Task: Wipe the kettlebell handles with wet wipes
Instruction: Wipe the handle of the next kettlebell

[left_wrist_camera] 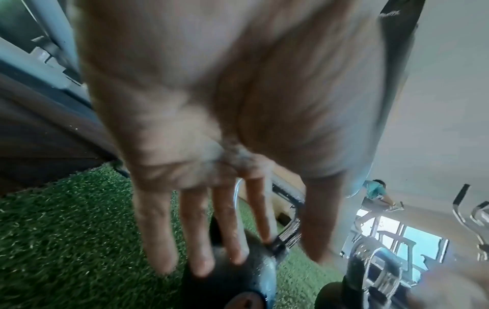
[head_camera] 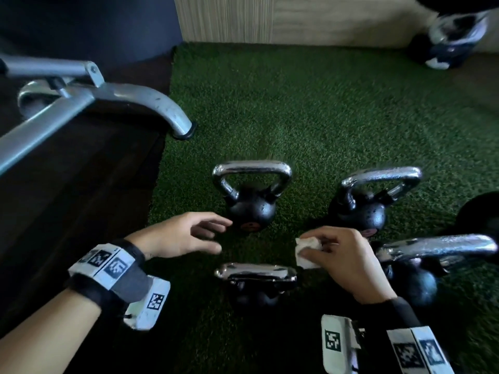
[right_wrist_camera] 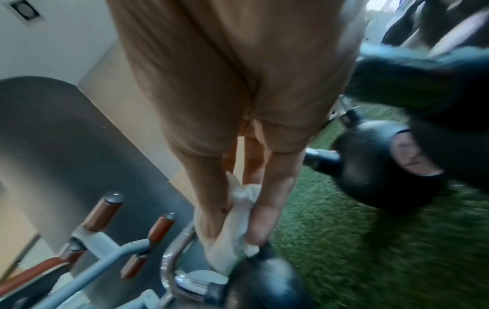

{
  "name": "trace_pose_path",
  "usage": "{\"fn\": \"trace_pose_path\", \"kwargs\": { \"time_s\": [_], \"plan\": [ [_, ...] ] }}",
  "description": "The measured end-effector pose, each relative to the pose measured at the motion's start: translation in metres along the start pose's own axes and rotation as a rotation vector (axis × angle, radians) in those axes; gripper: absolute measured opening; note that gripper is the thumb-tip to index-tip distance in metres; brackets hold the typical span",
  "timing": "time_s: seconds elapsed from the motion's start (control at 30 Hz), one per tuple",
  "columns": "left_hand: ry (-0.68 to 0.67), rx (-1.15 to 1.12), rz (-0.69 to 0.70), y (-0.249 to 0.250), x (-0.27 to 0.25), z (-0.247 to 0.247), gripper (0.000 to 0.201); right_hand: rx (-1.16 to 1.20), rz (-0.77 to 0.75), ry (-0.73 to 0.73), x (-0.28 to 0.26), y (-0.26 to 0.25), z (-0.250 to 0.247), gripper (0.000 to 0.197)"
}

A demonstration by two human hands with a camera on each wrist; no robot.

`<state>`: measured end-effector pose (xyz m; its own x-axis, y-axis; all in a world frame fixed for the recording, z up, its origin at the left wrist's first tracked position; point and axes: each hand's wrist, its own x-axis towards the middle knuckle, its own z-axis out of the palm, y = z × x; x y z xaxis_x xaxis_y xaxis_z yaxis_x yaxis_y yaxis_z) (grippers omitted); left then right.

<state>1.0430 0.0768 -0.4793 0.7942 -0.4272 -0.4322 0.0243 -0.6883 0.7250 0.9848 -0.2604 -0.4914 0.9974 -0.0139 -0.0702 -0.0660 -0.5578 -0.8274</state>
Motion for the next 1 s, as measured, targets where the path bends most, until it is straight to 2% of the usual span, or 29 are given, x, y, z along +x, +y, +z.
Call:
{"fn": "trace_pose_path", "kwargs": {
  "time_s": [0.1,0.17,0.27,0.4,0.53,0.63,0.7,0.8,1.0],
  "plan": [
    [0.259,-0.055,-0.164,-0.017,0.028,-0.007,0.066,0.036,-0.08,0.092,0.029,-0.039,-0.007,0.024],
    [0.329,-0.085,-0.221,-0.023,0.045,-0.007,0.065,0.047,-0.123,0.148,0.055,-0.063,-0.007,0.025],
    [0.387,-0.141,-0.206,-0.022,0.069,-0.001,0.077,0.022,-0.142,0.143,0.088,-0.094,-0.002,0.026],
    [0.428,-0.188,-0.154,-0.018,0.097,0.01,0.077,-0.135,-0.218,0.149,0.119,-0.116,0.005,0.025],
    [0.471,-0.229,-0.146,-0.022,0.112,0.014,0.093,-0.24,-0.313,0.156,0.136,-0.119,0.014,0.024],
    [0.495,-0.206,-0.154,-0.02,0.116,0.019,0.078,-0.345,-0.392,0.098,0.144,-0.117,0.021,0.015],
    [0.515,-0.197,-0.141,-0.018,0.116,0.023,0.08,-0.39,-0.426,0.086,0.149,-0.116,0.028,0.011],
    [0.509,-0.202,-0.125,-0.015,0.117,0.026,0.086,-0.412,-0.415,0.075,0.152,-0.112,0.036,0.013],
    [0.494,-0.189,-0.102,-0.019,0.117,0.025,0.086,-0.445,-0.284,0.151,0.157,-0.091,0.024,0.021]
  ]
}}
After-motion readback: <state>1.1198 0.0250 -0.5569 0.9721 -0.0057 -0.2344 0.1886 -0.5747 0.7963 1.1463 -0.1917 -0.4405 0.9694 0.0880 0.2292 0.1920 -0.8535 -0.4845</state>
